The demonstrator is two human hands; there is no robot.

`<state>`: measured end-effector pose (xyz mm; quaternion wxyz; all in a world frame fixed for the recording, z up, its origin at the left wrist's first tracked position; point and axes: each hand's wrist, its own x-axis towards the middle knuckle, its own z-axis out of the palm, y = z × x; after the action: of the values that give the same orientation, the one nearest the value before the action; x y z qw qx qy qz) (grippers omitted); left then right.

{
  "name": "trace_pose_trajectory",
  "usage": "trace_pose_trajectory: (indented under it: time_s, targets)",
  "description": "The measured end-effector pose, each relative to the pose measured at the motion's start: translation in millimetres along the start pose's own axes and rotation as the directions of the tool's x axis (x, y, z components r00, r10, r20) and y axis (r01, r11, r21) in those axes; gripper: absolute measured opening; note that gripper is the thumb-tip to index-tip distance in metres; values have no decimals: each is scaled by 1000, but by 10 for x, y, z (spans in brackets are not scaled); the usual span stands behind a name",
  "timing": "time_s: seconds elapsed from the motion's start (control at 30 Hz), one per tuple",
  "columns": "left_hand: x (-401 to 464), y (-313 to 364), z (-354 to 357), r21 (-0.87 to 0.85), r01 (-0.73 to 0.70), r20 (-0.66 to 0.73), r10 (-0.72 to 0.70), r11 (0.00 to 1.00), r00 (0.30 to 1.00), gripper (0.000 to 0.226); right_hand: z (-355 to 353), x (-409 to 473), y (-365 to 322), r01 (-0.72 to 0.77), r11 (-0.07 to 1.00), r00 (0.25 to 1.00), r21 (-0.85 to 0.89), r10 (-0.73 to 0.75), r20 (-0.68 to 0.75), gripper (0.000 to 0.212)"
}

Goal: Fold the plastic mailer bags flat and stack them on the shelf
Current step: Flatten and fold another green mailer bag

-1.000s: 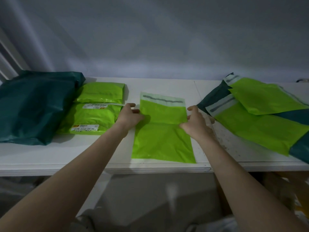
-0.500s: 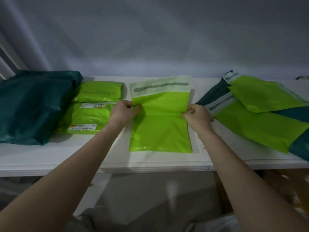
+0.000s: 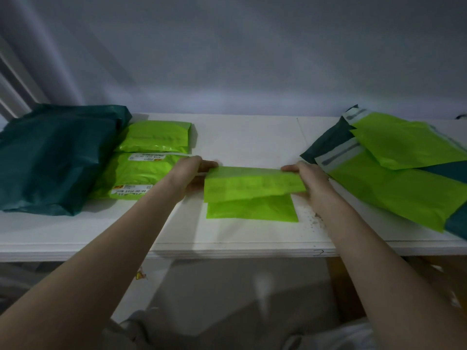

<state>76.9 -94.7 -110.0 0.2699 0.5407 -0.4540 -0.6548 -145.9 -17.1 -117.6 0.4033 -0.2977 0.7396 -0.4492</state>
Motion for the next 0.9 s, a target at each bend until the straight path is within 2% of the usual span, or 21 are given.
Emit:
trace_pose_trajectory:
  time_s: [0.07, 0.1, 0.17, 0.23, 0.33, 0.4, 0.57, 0.77, 0.9]
  targets:
    - [16, -21, -4, 68, -21, 1, 21, 997, 1000, 25, 17, -11, -19, -110, 988, 994, 106, 111, 2, 37]
    - [28, -34, 3, 123, -49, 5, 49, 991, 999, 18, 27, -11, -22, -141, 982, 990, 125, 138, 32, 35]
    - [23, -60, 27, 243, -110, 18, 109, 964, 994, 10, 28, -40, -18, -146, 988, 987, 56, 141, 82, 25]
    - [18, -83, 51, 316, -152, 42, 146, 937, 988, 17, 27, -85, -3, -92, 996, 987, -20, 94, 131, 18]
    - [25, -107, 51, 376, -171, 51, 164, 910, 985, 32, 11, -99, 24, -39, 997, 977, -62, 52, 208, 52]
    - [9, -116, 59, 388, -179, 67, 166, 904, 984, 40, 9, -115, 27, -5, 997, 969, -83, 26, 245, 65]
    - [-5, -168, 90, 389, -220, 88, 202, 895, 976, 51, 10, -114, 53, 72, 989, 972, -130, -40, 230, 60]
    - [78, -228, 80, 586, -262, 105, 249, 767, 963, 61, 24, -97, 93, 151, 974, 962, -168, -106, 251, 57]
    - [45, -206, 96, 774, -281, 129, 293, 567, 947, 61, 34, -81, 120, 206, 947, 958, -246, -144, 247, 50]
